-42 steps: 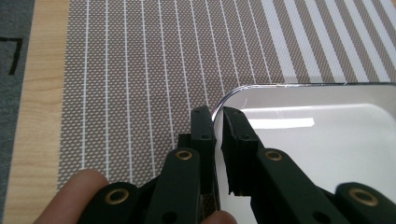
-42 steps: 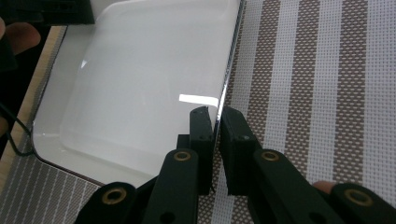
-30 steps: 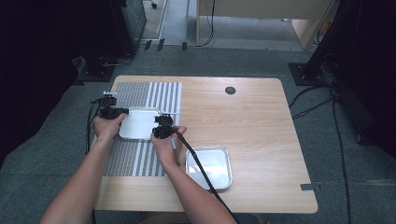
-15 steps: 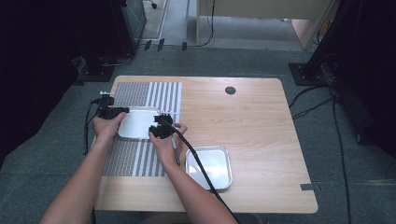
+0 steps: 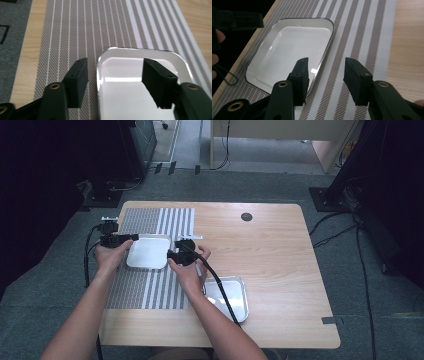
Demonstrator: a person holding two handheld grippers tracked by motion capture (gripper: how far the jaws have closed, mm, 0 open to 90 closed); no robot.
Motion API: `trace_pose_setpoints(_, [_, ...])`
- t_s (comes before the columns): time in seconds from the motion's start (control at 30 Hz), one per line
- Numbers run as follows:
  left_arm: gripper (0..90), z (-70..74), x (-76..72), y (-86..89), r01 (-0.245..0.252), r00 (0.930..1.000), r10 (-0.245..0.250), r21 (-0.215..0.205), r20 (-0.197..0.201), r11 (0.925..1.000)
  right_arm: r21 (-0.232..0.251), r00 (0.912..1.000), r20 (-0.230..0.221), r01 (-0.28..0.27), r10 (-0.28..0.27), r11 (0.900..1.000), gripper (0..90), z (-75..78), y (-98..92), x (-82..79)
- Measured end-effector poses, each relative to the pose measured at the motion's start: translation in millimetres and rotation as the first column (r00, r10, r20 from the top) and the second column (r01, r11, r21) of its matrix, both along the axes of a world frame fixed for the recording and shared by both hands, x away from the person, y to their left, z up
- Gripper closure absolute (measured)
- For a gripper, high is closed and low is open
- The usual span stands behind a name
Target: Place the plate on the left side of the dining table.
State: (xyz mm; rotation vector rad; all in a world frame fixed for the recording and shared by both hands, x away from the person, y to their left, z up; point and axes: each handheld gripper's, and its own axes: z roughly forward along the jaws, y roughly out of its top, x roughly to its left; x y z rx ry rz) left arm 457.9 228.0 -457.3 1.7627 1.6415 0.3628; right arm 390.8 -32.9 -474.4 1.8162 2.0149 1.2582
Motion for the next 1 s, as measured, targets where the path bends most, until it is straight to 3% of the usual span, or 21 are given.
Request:
trace_pose_setpoints(0.13, [29.1,6.6,-14.7,-7.4,0.021,0.9997,-0.021,0.009,0.016,0.9998,-0.013,0.9995,0.025,-0.018,0.019,1.000,52.2,4.5,-13.6,-3.7])
trace_pose_setpoints(0.2, [24.4,9.3,-22.2,-11.4,0.031,0.9992,-0.031,0.025,0.024,0.9992,-0.002,0.9990,0.024,-0.036,0.037,0.999,46.4,6.2,-19.7,-5.5])
trace_pose_setpoints(0.3, [17.5,15.1,-34.4,-14.9,0.076,0.9968,-0.076,-0.013,0.025,0.9970,-0.041,0.9976,-0.018,-0.068,0.067,0.997,42.0,9.5,-28.5,-8.8])
trace_pose_setpoints(0.37, [13.7,19.1,-44.6,-18.5,0.096,0.9946,-0.096,-0.017,0.041,0.9952,-0.050,0.9968,-0.021,-0.078,0.077,0.996,32.8,12.5,-38.9,-13.2])
trace_pose_setpoints(0.57, [12.1,17.7,-67.8,-22.4,0.108,0.9924,-0.107,-0.009,0.060,0.9941,-0.046,0.9981,0.009,-0.060,0.060,0.997,26.4,16.3,-56.2,-20.9])
trace_pose_setpoints(0.7, [12.1,13.9,-85.8,-24.4,0.090,0.9947,-0.086,-0.077,0.056,0.9929,-0.060,0.9966,0.011,-0.081,0.082,0.995,25.0,14.4,-72.5,-25.4])
trace_pose_setpoints(1.0, [12.1,9.6,-120.6,-38.4,0.112,0.9901,-0.108,-0.035,0.089,0.9931,-0.076,0.9978,0.018,-0.063,0.064,0.995,24.4,16.4,-96.3,-34.1])
